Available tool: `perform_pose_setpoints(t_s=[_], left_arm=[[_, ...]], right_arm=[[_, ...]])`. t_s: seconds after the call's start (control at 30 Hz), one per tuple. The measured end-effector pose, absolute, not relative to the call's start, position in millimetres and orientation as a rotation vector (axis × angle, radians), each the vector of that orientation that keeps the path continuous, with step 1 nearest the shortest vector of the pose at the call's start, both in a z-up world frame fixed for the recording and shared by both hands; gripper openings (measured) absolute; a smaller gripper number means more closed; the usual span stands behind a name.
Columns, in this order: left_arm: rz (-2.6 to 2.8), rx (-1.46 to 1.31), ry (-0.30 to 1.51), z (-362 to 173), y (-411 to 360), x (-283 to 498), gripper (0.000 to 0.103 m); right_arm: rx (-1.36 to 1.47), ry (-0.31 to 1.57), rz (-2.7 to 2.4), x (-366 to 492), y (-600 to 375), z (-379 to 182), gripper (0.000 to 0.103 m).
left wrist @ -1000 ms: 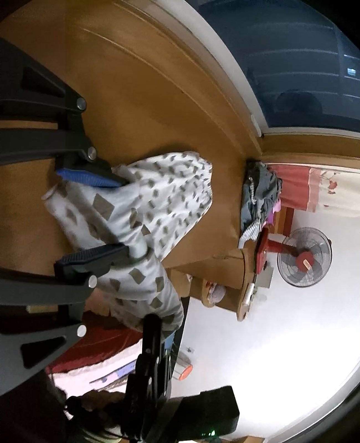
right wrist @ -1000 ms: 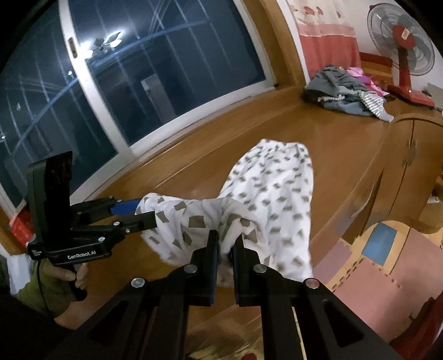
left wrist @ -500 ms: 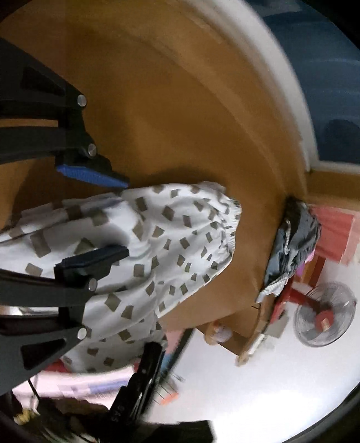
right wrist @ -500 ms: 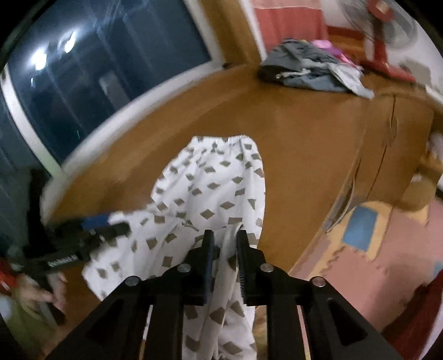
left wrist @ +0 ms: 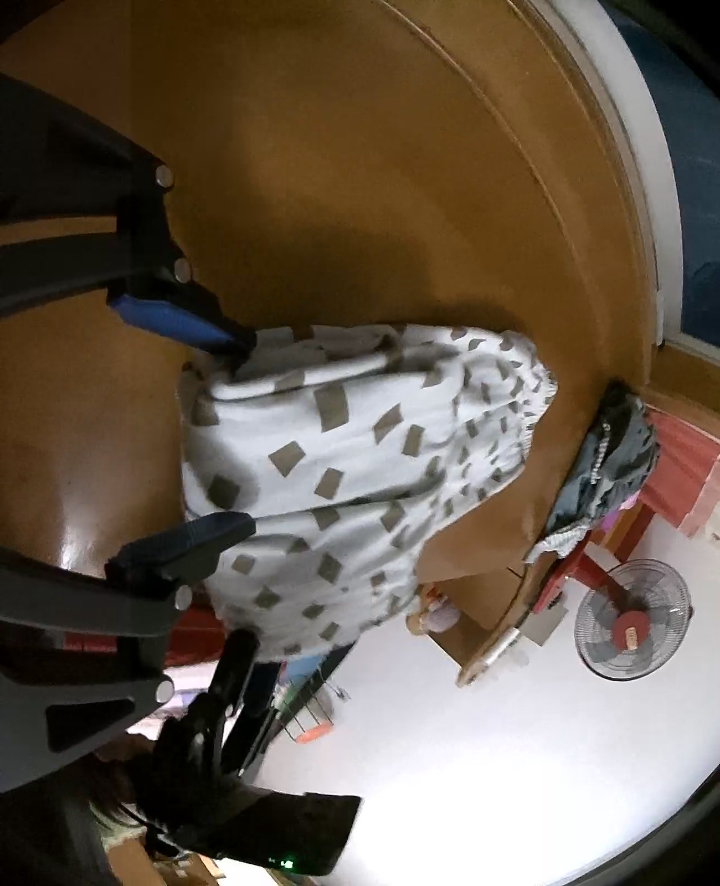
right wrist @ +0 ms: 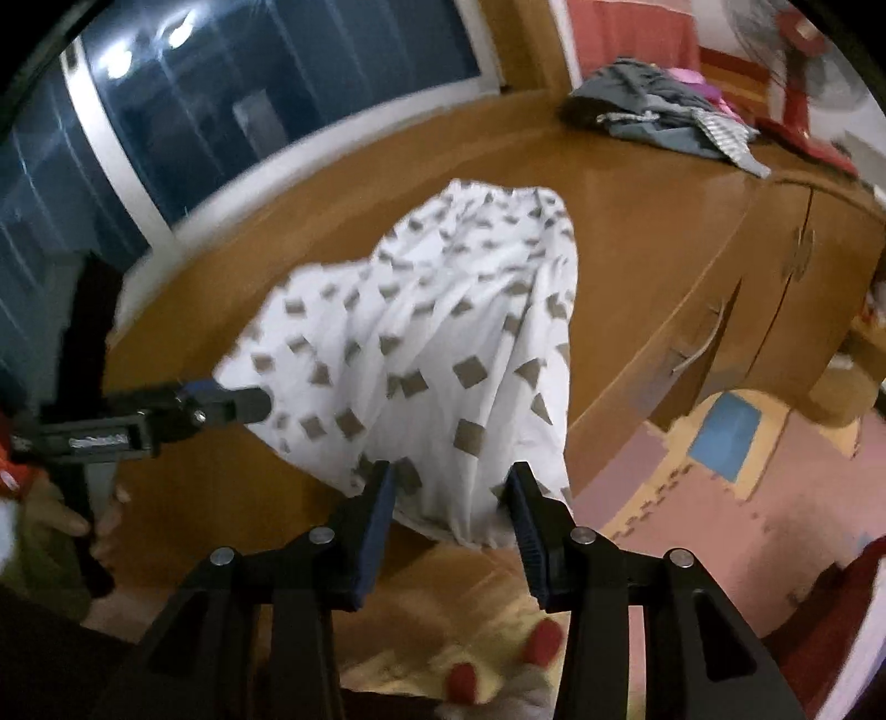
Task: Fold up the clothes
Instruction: 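Fold the lifted cloth end over the cloth with both grippers and release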
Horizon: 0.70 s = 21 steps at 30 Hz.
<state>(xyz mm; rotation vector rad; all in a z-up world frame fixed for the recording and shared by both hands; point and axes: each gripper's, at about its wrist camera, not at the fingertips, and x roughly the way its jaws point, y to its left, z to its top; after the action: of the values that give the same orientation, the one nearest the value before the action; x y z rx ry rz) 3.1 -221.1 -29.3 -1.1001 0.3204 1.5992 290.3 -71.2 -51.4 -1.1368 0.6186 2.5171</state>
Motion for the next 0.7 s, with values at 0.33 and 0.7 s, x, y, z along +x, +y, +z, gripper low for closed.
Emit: perform_pose_setpoints(t_s=[0.33, 0.7], left_arm=[[1.777, -1.093, 0.430, -28.3, -224.0, -20.1, 0.036], [1.781, -1.110, 0.435, -27.2, -234.5, -11.9, 0.045]], right_arm=[[-1.095, 0.722, 2.545, 276.0, -54.5, -59.6, 0.016], [-1.069, 0.692, 2.539, 293.7, -67.4, -51.3, 0.034]])
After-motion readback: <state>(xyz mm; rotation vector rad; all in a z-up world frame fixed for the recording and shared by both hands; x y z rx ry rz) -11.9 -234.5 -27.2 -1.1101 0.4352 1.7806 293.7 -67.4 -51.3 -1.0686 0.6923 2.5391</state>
